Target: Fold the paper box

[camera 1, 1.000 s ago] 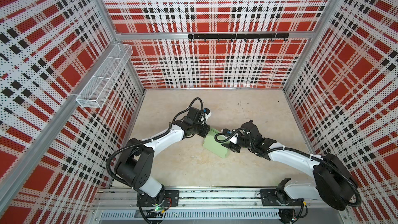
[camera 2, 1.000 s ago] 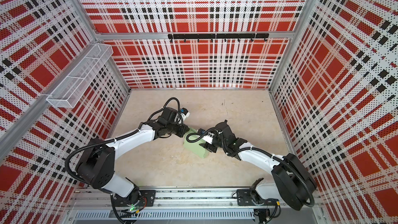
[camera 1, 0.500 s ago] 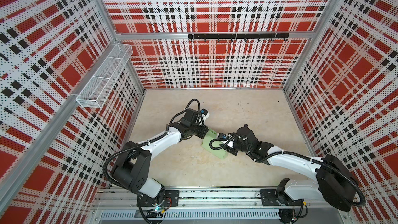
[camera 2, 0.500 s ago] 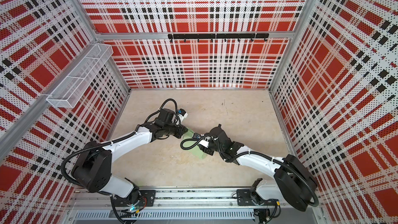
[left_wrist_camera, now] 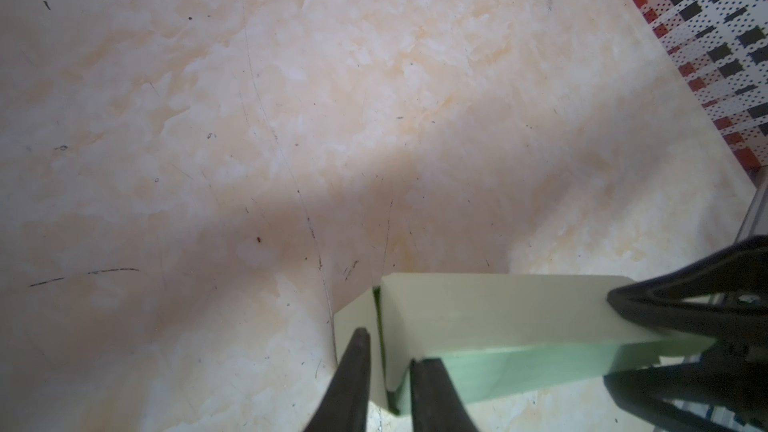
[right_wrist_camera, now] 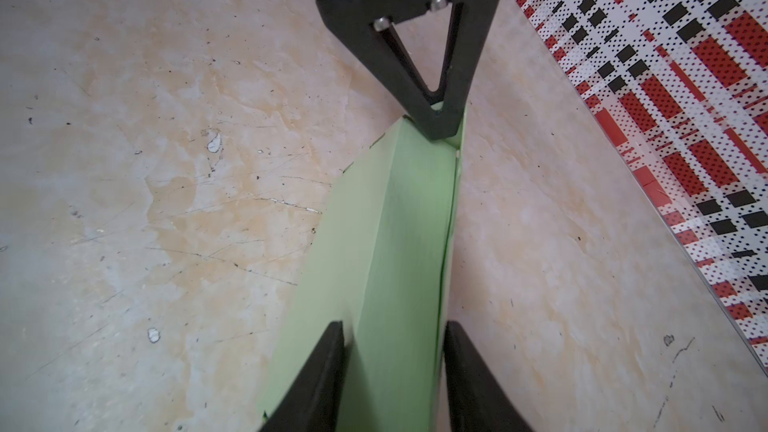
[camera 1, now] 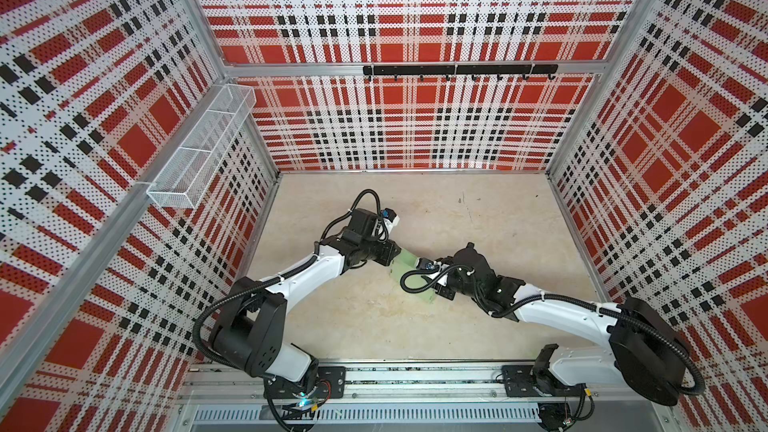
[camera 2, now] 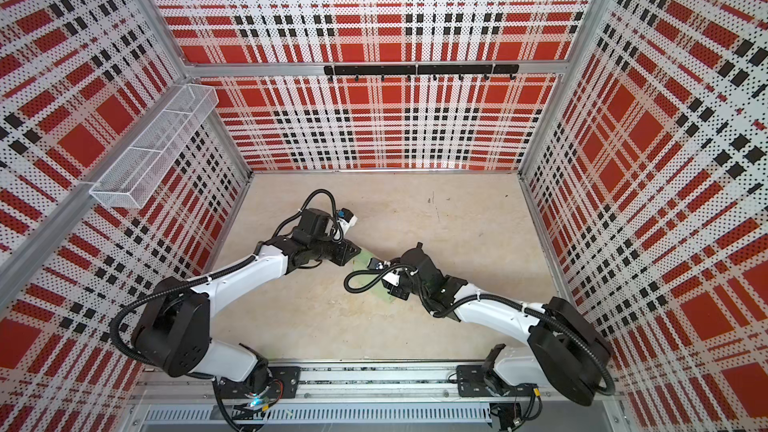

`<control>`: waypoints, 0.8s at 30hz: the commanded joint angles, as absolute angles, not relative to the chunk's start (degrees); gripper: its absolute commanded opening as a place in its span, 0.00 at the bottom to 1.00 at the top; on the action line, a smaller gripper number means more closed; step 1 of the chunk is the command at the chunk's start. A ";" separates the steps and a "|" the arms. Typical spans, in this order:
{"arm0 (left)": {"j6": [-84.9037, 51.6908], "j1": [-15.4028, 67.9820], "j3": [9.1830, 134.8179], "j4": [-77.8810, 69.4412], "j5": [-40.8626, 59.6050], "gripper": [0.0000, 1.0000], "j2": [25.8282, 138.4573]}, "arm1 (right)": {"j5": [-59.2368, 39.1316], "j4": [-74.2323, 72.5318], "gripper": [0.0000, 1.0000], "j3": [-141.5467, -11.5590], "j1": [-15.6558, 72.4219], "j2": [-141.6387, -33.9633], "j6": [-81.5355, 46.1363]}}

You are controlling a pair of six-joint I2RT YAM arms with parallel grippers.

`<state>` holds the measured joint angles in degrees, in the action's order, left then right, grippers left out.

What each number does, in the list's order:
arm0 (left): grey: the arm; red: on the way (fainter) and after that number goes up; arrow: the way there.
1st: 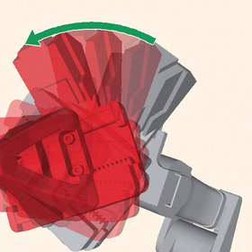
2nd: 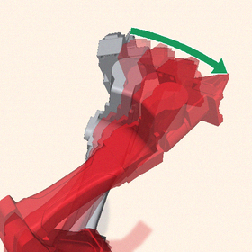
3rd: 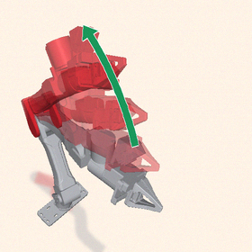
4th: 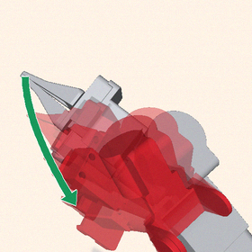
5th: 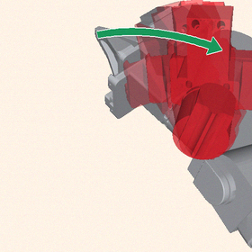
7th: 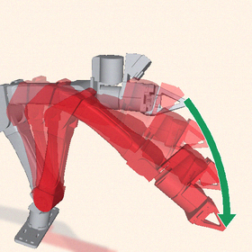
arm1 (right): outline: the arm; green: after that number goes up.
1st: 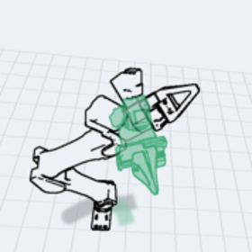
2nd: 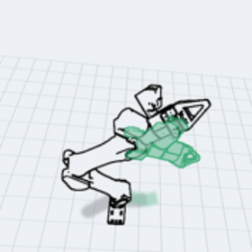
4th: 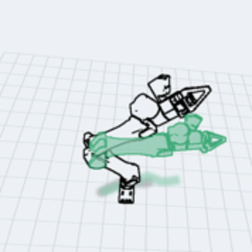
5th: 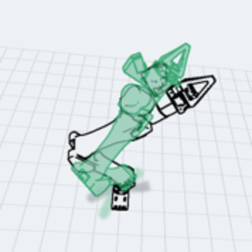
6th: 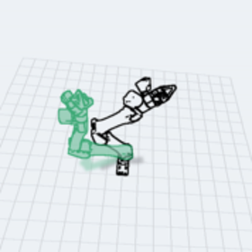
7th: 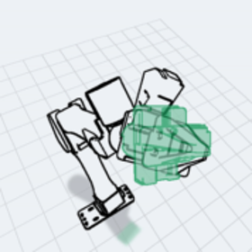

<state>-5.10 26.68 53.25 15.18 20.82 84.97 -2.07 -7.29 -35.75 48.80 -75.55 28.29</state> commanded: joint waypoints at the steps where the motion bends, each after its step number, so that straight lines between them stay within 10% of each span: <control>1: -5.65 25.48 52.65 15.24 23.24 0.24 82.02 | -0.04 -9.58 0.40 -34.63 50.08 -77.33 28.74; 24: -5.68 22.40 54.76 18.10 25.24 0.34 82.03 | 5.77 -12.62 0.35 -35.19 52.82 -82.79 29.36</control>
<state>-5.76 21.74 52.99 18.50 26.04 81.19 5.04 -15.20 -35.77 52.47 -80.75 28.53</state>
